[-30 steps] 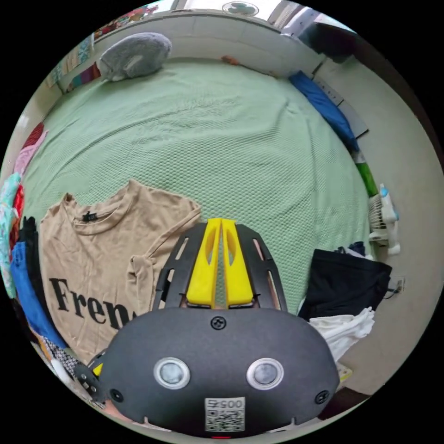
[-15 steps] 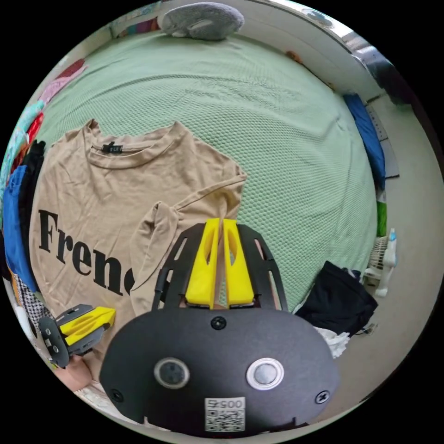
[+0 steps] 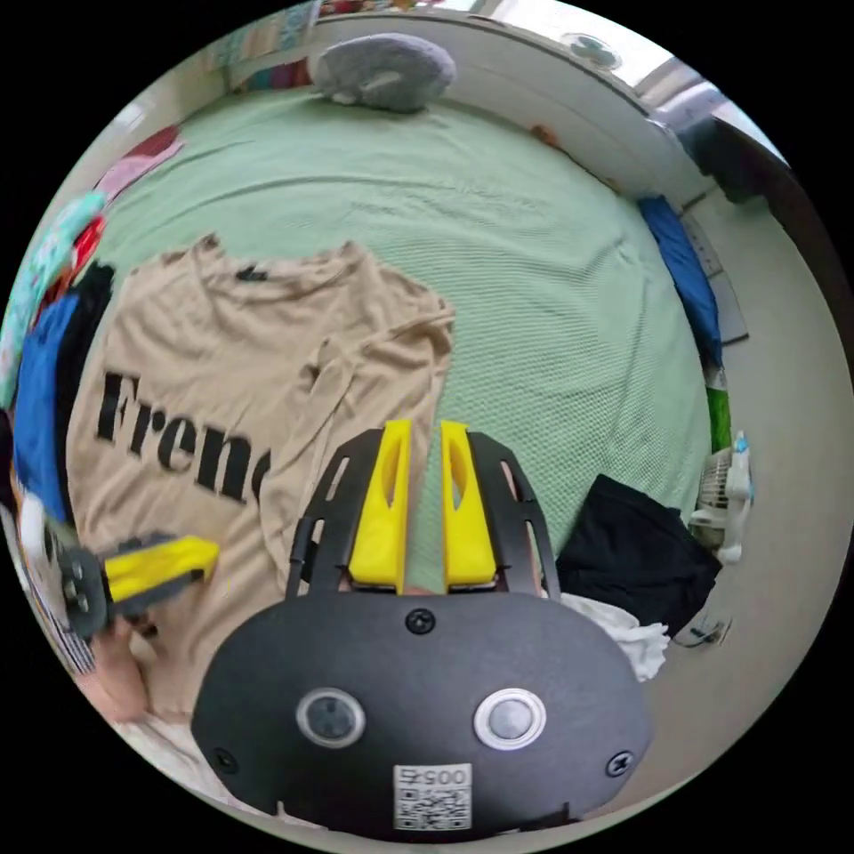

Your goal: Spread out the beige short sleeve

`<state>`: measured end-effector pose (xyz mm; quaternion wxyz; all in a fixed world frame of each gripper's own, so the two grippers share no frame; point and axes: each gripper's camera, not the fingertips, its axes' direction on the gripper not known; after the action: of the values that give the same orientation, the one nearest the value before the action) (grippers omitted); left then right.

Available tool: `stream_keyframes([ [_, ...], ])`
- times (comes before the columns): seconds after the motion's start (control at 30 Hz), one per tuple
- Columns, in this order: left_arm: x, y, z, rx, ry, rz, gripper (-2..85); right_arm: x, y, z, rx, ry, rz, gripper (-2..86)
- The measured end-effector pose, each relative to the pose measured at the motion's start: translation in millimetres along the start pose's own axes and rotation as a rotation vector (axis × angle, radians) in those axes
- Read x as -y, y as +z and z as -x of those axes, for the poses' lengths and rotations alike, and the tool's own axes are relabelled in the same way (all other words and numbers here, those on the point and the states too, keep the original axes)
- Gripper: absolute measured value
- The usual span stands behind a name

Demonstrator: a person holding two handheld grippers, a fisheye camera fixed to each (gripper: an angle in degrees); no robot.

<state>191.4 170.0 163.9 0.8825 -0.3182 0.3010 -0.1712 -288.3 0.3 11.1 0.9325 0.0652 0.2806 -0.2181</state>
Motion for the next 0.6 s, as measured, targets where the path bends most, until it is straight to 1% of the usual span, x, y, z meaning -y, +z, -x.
stream_keyframes([
  [0.07,-1.0,0.8,0.5,-0.001,0.001,-0.001,-0.7,-44.2,-17.5,19.5,0.027,-0.112,-0.009,6.0],
  [0.13,-1.3,1.6,0.6,0.0,0.0,0.001,-0.7,-76.5,-30.0,32.7,0.103,-0.174,-0.025,6.6],
  [0.2,-1.7,2.5,0.9,-0.002,-0.003,0.003,-0.7,-101.4,-35.7,46.1,0.137,-0.222,-0.031,6.6],
  [0.27,-2.8,3.8,0.6,0.001,-0.002,0.001,-0.7,-120.4,-27.3,65.8,0.11,-0.307,0.034,6.4],
  [0.33,-4.0,4.5,0.1,0.005,0.001,-0.002,-0.7,-127.0,-17.5,74.9,0.055,-0.339,0.082,6.0],
  [0.43,-5.2,6.4,-0.1,0.007,0.0,-0.003,-0.7,-131.6,-13.2,74.1,-0.019,-0.303,0.108,3.1],
  [0.53,-6.2,8.1,0.3,0.003,-0.001,-0.002,-0.7,-136.4,-25.0,58.9,0.001,-0.201,0.113,-0.1],
  [0.6,-6.8,9.1,0.5,0.0,-0.003,-0.002,-0.7,-141.5,-28.0,52.0,-0.09,-0.172,0.126,-0.4],
])
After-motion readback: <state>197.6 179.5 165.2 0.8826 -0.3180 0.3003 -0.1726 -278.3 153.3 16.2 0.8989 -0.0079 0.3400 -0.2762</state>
